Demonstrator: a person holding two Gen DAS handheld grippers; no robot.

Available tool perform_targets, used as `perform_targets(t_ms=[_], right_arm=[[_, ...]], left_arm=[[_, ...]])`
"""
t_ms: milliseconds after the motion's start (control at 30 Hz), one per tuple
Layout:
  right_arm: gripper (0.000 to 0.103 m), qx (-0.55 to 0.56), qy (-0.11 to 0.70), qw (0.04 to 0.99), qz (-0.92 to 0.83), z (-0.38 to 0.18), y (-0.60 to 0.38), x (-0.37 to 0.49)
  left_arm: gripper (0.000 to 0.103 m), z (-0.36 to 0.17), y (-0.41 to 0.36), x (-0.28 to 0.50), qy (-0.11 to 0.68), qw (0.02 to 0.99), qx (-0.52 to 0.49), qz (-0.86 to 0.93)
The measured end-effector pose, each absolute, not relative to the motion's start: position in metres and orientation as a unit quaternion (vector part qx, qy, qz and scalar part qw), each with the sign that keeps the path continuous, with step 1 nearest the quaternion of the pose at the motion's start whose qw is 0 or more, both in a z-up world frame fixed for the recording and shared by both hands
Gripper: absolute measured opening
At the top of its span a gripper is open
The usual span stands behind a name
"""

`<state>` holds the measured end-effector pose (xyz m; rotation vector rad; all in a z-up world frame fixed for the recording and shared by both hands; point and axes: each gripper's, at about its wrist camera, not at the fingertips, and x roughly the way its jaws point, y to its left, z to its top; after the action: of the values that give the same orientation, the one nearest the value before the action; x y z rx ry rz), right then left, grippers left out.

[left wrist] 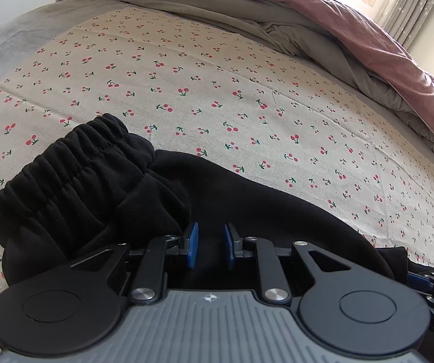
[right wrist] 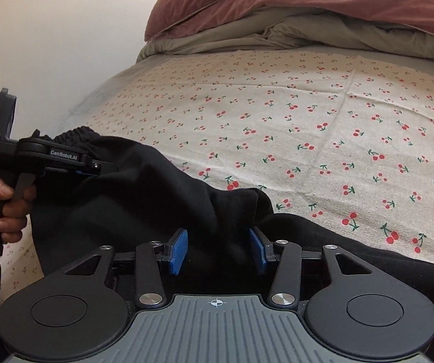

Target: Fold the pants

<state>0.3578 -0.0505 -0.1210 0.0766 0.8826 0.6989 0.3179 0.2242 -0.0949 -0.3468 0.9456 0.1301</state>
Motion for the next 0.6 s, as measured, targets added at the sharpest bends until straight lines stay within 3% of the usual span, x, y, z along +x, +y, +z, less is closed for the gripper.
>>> perform_targets(t_ms=[167,367,467,533,600], right_arm=[[0.041,0.174,0.461,0.820,0.292,-0.134,-0.073,0.388],[0.045,0.122,0.487,0.821,0.271,-0.128,-0.048,0.414],[0.048,0.046,0.480,0.822,0.302,-0.129,-0.025,0.417],[0.040,0.043,0.480,0.826,0.293,-0.129,-0.024,0.419],[0.014,0.088,0.477,0.831,0.272,-0.129,-0.038,0.422]], left_arm=[[0.009,-0.095,0.225,0.317,0.452,0.874,-0.165,0.060],[0.011,-0.095,0.224,0.318,0.453,0.873,-0.169,0.062],[0.011,-0.095,0.227,0.317,0.453,0.873,-0.172,0.058],[0.011,-0.095,0.229,0.317,0.452,0.872,-0.179,0.058],[0.011,-0.095,0.230,0.316,0.452,0.871,-0.182,0.057]])
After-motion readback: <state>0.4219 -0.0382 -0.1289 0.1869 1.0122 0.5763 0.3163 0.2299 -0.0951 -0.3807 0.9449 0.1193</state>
